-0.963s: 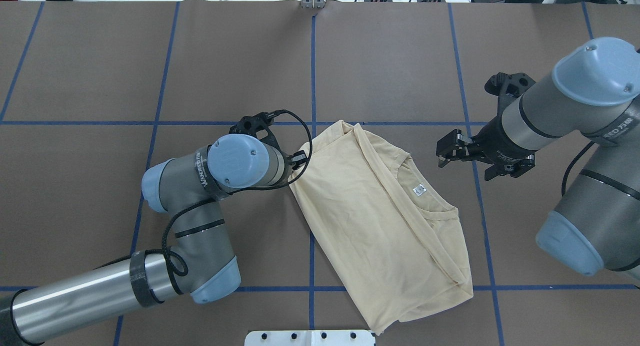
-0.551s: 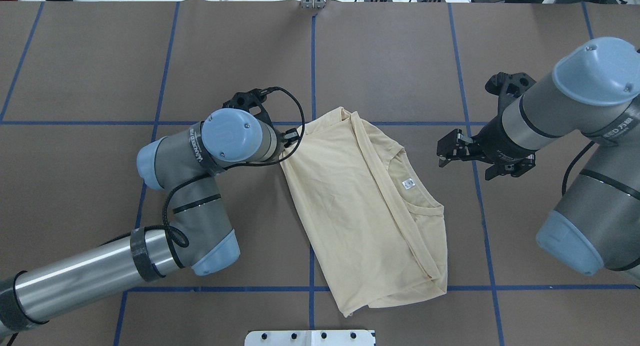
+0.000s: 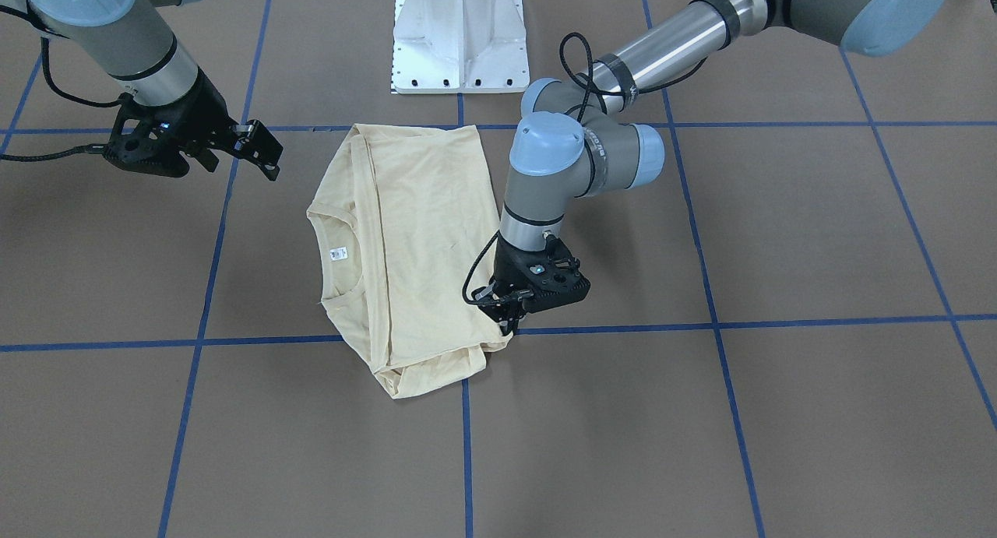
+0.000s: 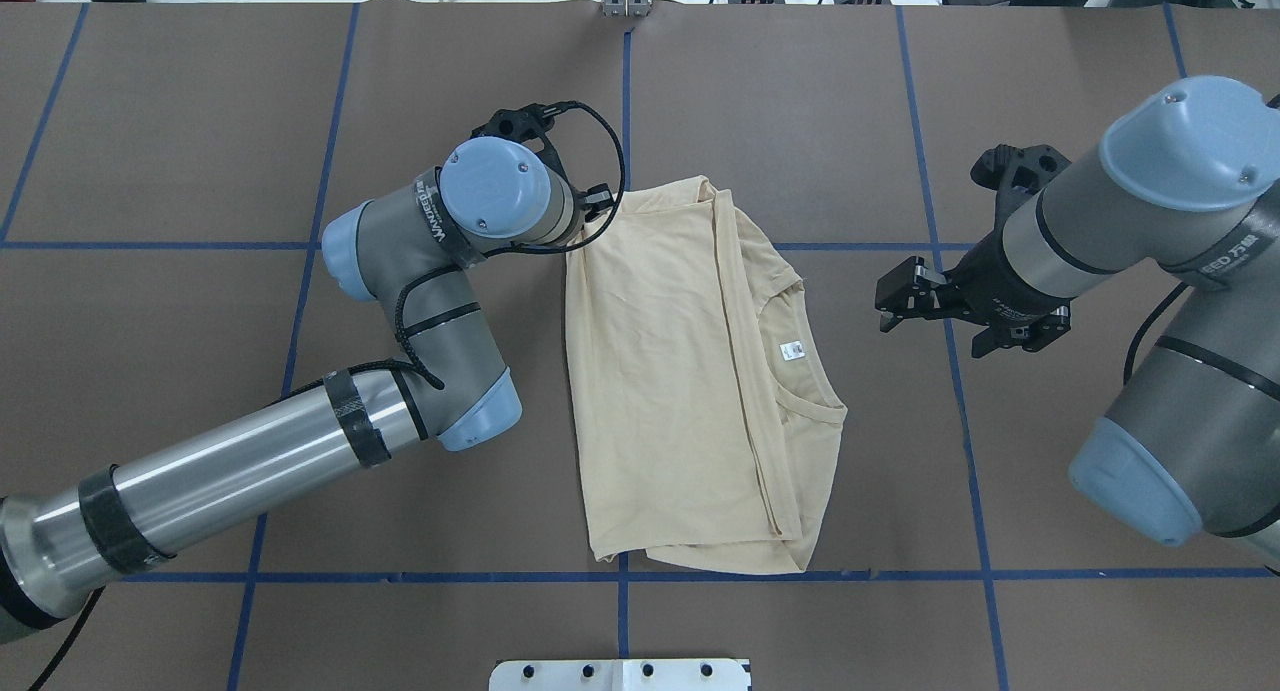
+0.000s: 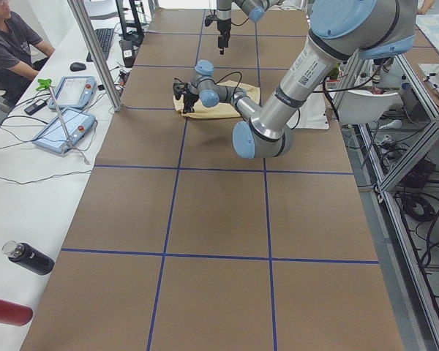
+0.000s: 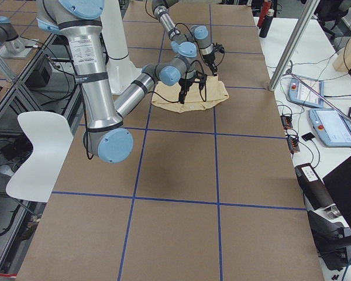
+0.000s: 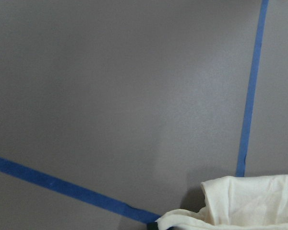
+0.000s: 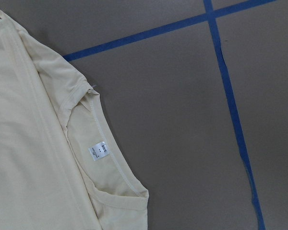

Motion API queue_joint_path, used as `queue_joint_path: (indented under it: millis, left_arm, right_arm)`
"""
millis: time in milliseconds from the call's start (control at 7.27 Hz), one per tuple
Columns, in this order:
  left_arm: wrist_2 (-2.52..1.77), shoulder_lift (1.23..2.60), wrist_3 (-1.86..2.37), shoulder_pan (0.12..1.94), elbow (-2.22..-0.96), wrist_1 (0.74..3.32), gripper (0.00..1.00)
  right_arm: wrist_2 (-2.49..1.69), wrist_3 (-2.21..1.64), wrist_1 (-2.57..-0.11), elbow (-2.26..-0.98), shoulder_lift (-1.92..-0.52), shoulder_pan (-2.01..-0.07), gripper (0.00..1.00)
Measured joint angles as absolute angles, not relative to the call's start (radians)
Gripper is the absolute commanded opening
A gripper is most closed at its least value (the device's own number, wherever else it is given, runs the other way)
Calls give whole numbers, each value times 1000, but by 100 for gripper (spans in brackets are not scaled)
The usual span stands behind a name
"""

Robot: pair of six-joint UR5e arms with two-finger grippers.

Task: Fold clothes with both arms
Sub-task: 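Drag the shirt corner with the left gripper away from the robot, then release, then withdraw the left gripper outward while the right gripper moves to the shirt's side edge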

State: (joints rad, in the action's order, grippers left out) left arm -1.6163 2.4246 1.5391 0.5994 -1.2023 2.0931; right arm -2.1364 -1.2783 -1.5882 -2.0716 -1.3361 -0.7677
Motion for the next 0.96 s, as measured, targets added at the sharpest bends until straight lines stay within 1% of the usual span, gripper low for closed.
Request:
queue_joint_path:
  millis: [275,551,688,826,963]
  left_arm:
    - [-1589,2450,1501,622,-1136,2163,0]
    - [-1584,2460,1480,640,-1108,2194,0]
    - [-1583,2461,1477,643,-1105,2201,26]
    - [-1583,2461,1477,645,-1103,2209,86]
    - [-1583,2462,1477,645,-1102,2215,99]
  right_arm:
    - [-2138,-1279,-1587,-2070,-1336,-767,100]
    - [-2137,-1279,-1586,-2069,-1336,-766,100]
    - [-2135,-1279,-1586,-2069,-1336,-766,100]
    - [-2133,-1282,-1586,-2069,-1334,-765,100]
    - [-2131,-1287,-1586,-2068,-1329,-764,100]
